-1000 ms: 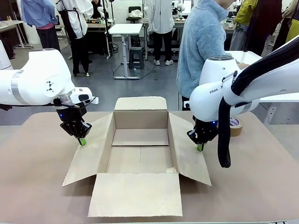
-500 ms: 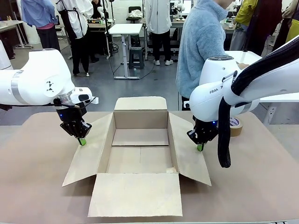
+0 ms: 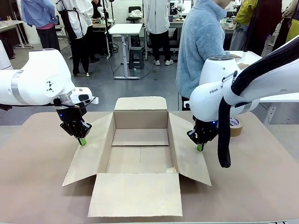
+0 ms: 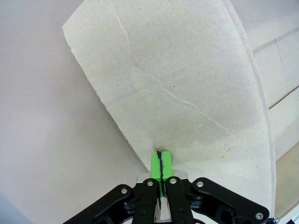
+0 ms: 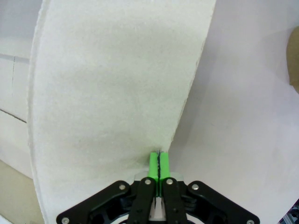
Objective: Wrap the clocks to prevent damage.
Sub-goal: Once the human has placed the objects inside and stepped back, release both hands from the side flaps of the Package Box.
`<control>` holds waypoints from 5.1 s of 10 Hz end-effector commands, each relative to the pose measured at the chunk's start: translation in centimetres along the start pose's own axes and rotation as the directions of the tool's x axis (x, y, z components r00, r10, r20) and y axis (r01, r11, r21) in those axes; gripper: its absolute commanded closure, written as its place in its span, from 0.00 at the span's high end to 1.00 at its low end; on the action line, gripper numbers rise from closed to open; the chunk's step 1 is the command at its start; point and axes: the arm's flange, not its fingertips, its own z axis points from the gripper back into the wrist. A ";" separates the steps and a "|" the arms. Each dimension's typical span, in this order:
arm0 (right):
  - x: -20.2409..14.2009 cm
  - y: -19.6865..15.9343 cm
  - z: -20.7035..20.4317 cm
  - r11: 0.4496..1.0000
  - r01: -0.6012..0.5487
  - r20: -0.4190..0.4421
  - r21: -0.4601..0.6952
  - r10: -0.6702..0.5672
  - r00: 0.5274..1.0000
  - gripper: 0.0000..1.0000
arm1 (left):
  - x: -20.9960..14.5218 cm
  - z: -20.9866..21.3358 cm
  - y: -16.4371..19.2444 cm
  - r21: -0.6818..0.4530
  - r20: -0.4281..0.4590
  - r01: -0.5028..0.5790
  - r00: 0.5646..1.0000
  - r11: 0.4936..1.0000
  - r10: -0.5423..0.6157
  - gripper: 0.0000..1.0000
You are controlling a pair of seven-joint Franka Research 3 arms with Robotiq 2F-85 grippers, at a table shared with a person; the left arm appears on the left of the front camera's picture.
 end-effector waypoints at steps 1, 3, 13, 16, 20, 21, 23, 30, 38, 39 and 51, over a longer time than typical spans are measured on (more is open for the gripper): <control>-0.1 0.0 0.0 1.000 0.016 0.000 -0.001 -0.016 1.000 0.01 | -0.1 -0.1 0.1 0.011 -0.002 0.002 1.000 1.000 -0.002 0.00; -0.1 0.0 0.0 1.000 0.016 0.000 -0.001 -0.016 1.000 0.01 | -0.1 -0.1 0.1 0.011 -0.002 0.002 1.000 1.000 -0.002 0.00; -0.1 0.0 0.0 1.000 0.016 0.000 -0.001 -0.016 1.000 0.01 | -0.1 -0.1 0.1 0.011 -0.002 0.002 1.000 1.000 -0.002 0.00; -0.1 0.0 0.0 1.000 0.016 0.000 -0.001 -0.016 1.000 0.01 | -0.1 -0.1 0.1 0.011 -0.002 0.002 1.000 1.000 -0.002 0.00; -0.1 0.0 0.0 1.000 0.016 0.000 -0.001 -0.016 1.000 0.01 | -0.1 -0.1 0.1 0.011 -0.002 0.002 1.000 1.000 -0.002 0.00; -0.1 0.0 0.0 1.000 0.016 0.000 -0.001 -0.016 1.000 0.01 | -0.1 -0.1 0.1 0.011 -0.002 0.002 1.000 1.000 -0.002 0.00; -0.1 0.0 0.0 1.000 0.016 0.000 -0.001 -0.016 1.000 0.01 | -0.1 -0.1 0.1 0.011 -0.002 0.002 1.000 1.000 -0.002 0.00; -0.1 0.0 0.0 1.000 0.016 0.000 -0.001 -0.016 1.000 0.01 | -0.1 -0.1 0.1 0.011 -0.002 0.002 1.000 1.000 -0.002 0.00; -0.1 0.0 0.0 1.000 0.016 0.000 -0.001 -0.016 1.000 0.01 | -0.1 -0.1 0.1 0.011 -0.002 0.002 1.000 1.000 -0.002 0.00; -0.1 0.0 0.0 1.000 0.016 0.000 -0.001 -0.016 1.000 0.01 | -0.1 -0.1 0.1 0.011 -0.002 0.002 1.000 1.000 -0.002 0.00; -0.1 0.0 0.0 1.000 0.016 0.000 -0.001 -0.016 1.000 0.01 | -0.1 -0.1 0.1 0.011 -0.002 0.002 1.000 1.000 -0.002 0.00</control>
